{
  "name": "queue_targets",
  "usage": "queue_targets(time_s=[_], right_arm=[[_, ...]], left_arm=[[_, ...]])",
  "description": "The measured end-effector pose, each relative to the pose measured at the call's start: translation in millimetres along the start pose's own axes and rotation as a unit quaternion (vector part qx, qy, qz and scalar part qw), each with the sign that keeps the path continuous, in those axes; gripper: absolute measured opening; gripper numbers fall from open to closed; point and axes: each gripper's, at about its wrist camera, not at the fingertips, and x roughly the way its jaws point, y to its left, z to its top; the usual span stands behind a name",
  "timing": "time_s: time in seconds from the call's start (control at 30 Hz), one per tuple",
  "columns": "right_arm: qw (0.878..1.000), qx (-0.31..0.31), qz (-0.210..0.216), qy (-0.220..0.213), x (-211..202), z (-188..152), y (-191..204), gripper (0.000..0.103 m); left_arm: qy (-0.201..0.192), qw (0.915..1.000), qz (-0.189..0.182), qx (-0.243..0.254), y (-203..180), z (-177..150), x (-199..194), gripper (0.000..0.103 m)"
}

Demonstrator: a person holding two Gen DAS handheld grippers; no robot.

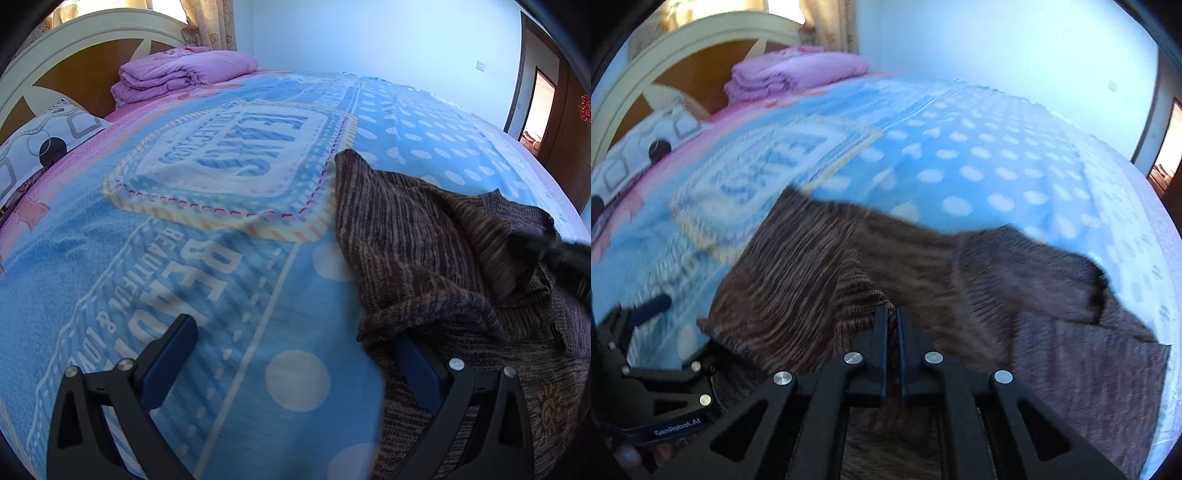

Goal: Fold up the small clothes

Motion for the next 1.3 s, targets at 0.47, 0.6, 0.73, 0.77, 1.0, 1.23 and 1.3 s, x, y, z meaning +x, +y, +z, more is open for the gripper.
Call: queue_targets(time_s=[0.47, 0.6, 0.73, 0.77, 1.0, 1.23, 1.3], right_arm=[[0.997, 0.071, -0.010, 0.025, -20, -13, -78, 0.034], [0.996, 0.076, 0.039, 0.040, -23, -33, -67, 0.034], [0.996, 0.061, 0.017, 0.057, -15, -49, -54, 0.033], [0.997, 0.059, 0.010, 0.051, -16, -51, -53, 0.018], [0.997, 0.073, 0.010, 0.013, -51, -44, -59, 0.002], [0.996, 0.049, -0.055, 0.055, -33, -63, -71, 0.011], [0.995, 0.079, -0.040, 0.052, -37, -66, -84, 0.030]], left_arm=[[0.000, 1.0000, 0.001, 0.000, 1, 0, 0, 0.103], [0.000, 1.0000, 0.001, 0.000, 1, 0, 0, 0.103], [-0.001, 1.0000, 0.000, -0.001, 1, 0, 0, 0.103], [-0.001, 1.0000, 0.001, -0.002, 1, 0, 0, 0.103], [-0.006, 0.9998, 0.014, -0.014, 4, -1, -2, 0.103], [-0.003, 0.9999, -0.011, -0.008, 8, -7, -8, 0.103], [-0.016, 0.9990, -0.036, -0.023, 16, -10, -16, 0.103]])
